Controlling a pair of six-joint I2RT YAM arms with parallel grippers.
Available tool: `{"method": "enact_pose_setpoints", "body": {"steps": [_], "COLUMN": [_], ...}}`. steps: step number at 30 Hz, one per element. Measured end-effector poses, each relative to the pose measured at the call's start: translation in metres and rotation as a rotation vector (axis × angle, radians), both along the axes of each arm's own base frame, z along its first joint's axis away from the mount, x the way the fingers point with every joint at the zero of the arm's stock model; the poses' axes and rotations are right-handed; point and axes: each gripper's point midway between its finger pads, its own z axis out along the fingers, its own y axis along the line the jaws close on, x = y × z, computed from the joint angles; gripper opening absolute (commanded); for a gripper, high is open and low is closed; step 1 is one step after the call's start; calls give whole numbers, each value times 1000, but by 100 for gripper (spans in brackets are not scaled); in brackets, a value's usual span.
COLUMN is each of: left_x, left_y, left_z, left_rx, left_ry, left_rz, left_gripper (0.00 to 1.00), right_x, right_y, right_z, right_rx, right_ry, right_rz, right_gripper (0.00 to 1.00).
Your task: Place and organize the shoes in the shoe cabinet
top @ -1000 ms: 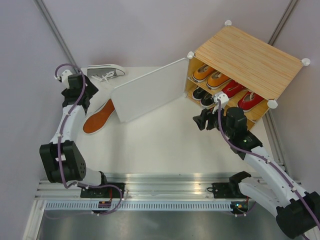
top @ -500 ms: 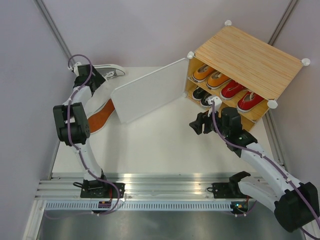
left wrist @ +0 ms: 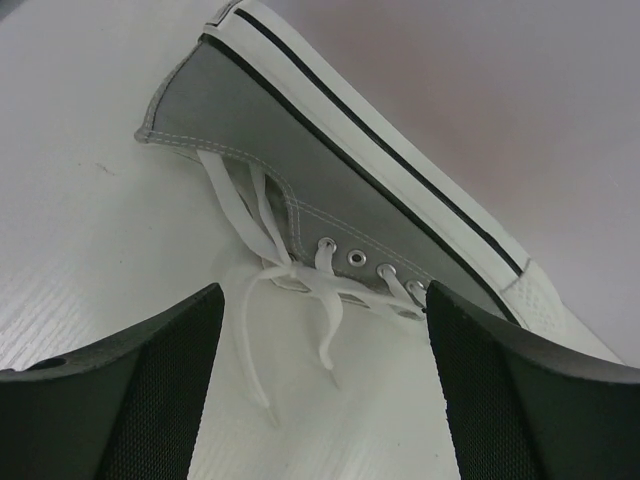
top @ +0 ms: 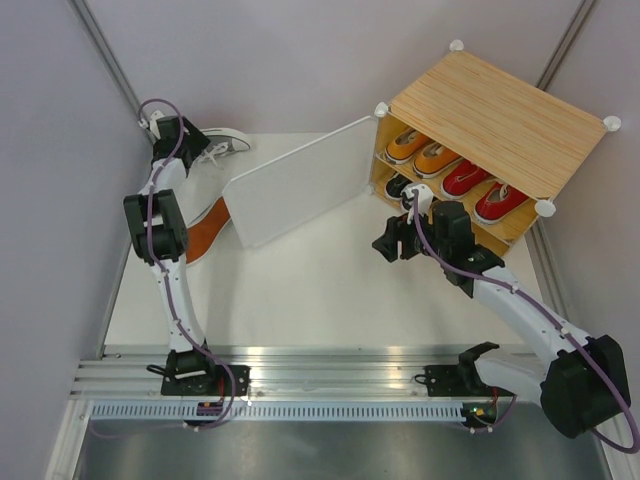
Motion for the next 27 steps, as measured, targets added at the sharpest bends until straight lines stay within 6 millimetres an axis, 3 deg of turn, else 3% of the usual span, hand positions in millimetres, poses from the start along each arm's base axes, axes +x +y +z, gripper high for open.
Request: {"method": "enact_pose_setpoints", "body": {"steps": [6,12,16,25,27], "left_x": [11,14,18,15,14], "left_y": [7,0,-5,-14,-13], "left_z": [-21,-49,-50,-61,-62], "left_rx": [-74,-160,-195,-236,-236], "left_ry": [-6,16,6,27,33], "left_rz": [13,0,-13,-43,-41], "left_gripper": [78,72,67,32,20], "right_x": [6,5,4,3,3], "right_y": [3,3,2,1,1], "right_z": [4,5,3,2,2], "right_rx": [0,-4,-6,-7,-5], "right_ry": [6,15,27,35,36], "right_rz": [3,2,0,-6,-6], "right_gripper": [68,68,68,68,68]}}
